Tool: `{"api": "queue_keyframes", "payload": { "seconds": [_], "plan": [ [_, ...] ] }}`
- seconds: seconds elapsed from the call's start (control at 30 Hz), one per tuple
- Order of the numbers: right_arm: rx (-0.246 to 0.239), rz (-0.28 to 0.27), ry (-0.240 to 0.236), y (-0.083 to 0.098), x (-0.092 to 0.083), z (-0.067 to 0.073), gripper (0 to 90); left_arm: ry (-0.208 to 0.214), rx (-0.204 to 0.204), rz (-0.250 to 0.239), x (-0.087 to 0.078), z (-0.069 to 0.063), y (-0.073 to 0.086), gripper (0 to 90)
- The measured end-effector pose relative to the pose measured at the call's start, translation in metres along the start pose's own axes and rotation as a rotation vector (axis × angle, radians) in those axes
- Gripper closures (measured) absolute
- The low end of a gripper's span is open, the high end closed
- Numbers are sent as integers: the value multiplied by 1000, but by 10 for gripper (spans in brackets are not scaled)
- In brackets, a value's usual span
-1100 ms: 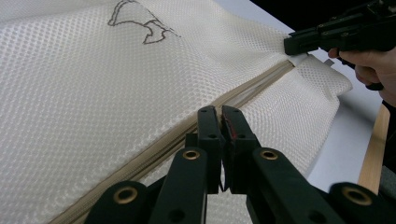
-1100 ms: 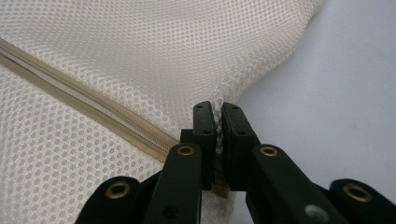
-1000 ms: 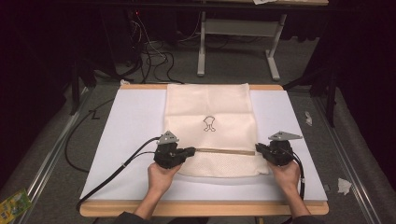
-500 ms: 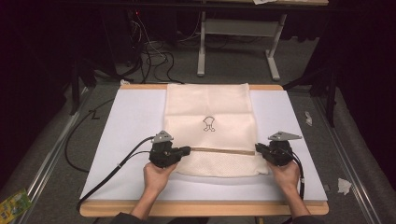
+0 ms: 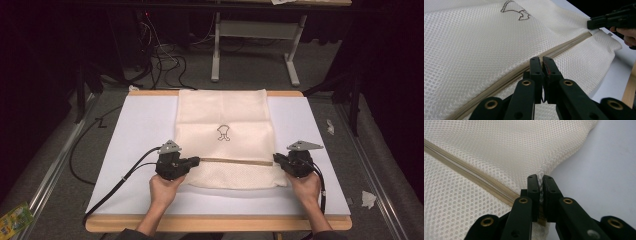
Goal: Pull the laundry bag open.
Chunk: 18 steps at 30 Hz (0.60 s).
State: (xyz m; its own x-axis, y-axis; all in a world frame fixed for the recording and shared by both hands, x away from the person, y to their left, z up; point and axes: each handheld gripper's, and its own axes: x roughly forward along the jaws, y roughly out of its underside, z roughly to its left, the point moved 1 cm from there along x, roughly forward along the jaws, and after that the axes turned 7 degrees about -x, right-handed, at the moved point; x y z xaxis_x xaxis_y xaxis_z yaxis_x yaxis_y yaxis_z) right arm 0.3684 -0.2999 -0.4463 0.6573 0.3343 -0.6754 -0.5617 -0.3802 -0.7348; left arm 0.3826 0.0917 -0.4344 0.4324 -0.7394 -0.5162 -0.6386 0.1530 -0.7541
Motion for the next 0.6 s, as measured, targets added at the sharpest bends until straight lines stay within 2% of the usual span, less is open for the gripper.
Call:
{"api": "queue_keyframes", "payload": {
  "seconds": [0.17, 0.37, 0.43, 0.6],
  "plan": [
    [0, -2, 2, 0, 0, 0, 865, -4, 1, -4, -2, 1, 0, 875],
    [1, -2, 3, 1, 0, -1, 865, -18, -18, -20, -10, 8, 1, 875],
    [3, -3, 0, 0, 0, -1, 865, -9, -28, -28, -14, 9, 1, 875],
    [0, -1, -1, 0, 0, 0, 865, -18, -20, -38, -17, 10, -1, 875]
  ]
}}
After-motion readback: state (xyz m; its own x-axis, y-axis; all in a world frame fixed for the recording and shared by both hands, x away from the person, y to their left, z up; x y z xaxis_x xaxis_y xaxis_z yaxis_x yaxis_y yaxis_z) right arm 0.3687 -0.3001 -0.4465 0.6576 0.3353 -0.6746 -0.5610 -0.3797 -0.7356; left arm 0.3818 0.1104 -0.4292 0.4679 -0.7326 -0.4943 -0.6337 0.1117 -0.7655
